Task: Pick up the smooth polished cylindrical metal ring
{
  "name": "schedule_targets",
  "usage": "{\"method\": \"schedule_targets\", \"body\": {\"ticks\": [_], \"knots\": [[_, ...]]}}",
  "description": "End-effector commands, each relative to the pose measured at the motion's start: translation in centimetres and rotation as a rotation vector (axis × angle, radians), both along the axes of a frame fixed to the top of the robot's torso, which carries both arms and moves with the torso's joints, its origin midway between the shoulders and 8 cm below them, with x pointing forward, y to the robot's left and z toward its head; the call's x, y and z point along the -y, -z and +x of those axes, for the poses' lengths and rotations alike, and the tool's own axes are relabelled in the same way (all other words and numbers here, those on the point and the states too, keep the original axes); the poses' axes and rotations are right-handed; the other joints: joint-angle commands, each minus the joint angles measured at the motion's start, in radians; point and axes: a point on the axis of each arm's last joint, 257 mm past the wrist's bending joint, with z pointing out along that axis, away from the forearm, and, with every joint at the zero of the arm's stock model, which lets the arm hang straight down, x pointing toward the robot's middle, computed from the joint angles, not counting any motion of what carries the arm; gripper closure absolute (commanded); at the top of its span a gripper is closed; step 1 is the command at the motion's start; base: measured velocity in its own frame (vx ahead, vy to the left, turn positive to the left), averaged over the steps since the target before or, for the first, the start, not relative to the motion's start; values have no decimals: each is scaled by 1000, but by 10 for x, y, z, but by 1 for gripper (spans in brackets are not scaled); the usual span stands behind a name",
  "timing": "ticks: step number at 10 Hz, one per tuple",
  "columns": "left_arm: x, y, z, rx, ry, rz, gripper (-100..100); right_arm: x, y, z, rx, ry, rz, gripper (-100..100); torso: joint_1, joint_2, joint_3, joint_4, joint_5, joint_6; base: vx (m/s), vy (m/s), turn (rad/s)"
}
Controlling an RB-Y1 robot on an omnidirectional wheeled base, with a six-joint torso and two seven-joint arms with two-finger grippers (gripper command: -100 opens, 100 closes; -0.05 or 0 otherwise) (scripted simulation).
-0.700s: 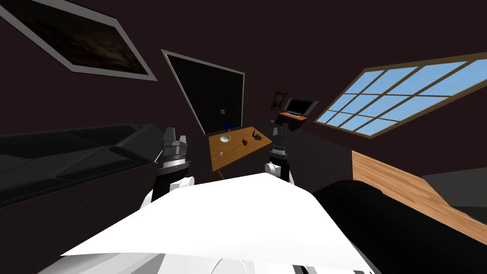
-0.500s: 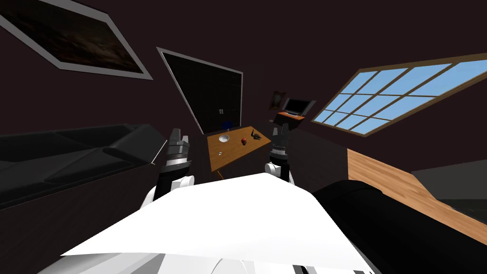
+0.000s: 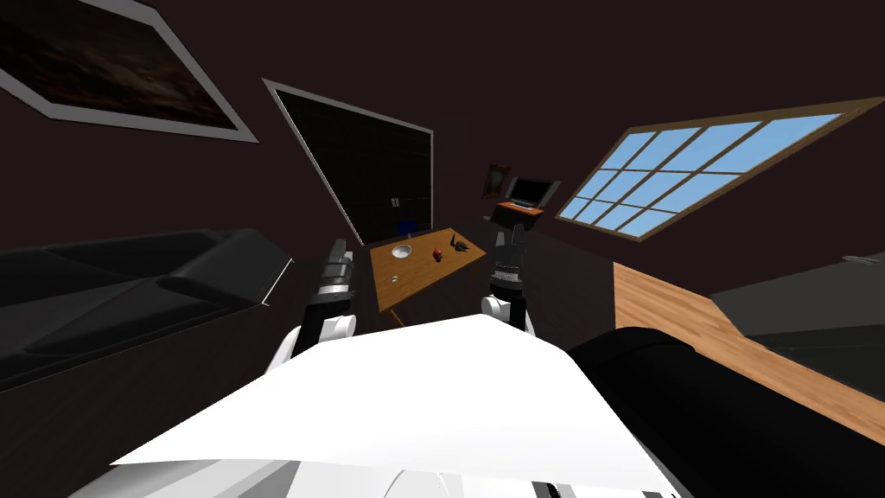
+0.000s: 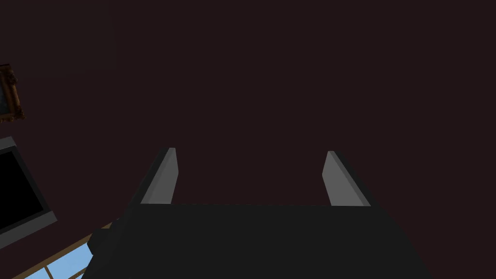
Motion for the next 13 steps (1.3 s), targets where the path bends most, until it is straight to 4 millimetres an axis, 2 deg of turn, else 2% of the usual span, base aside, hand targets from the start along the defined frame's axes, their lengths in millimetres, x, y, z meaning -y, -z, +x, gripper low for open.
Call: {"method": "schedule_targets", "body": {"ticks": [1,2,4,7,8,9,12,13], "knots": [[-2,16,16,-48,1,7,-100,0,0,0,0,0,0,0,0,0,0,0,0,0,-43,-29,-132],[-2,21,17,-58,0,6,-100,0,0,0,0,0,0,0,0,0,0,0,0,0,-31,-18,-31],[-6,43,36,-120,-1,11,-100,0,0,0,0,0,0,0,1,-1,0,0,0,0,-30,-17,-102],[-10,65,47,-174,-5,9,-100,0,0,0,0,0,0,0,1,-1,-1,0,0,0,-21,-15,-73],[-13,79,56,-212,-7,9,-100,0,0,0,0,0,0,0,1,-1,-1,0,0,0,-20,-7,-99],[-13,82,56,-217,-8,9,-100,0,0,0,0,0,0,0,1,-1,-1,0,0,0,-17,-4,-53],[-19,112,75,-300,-14,6,-100,0,0,0,0,0,0,0,1,-1,-1,0,0,-1,-19,-8,-95],[-20,116,75,-308,-15,5,-100,0,0,0,0,0,0,0,1,-1,-1,0,0,0,-14,-3,-54]]}}
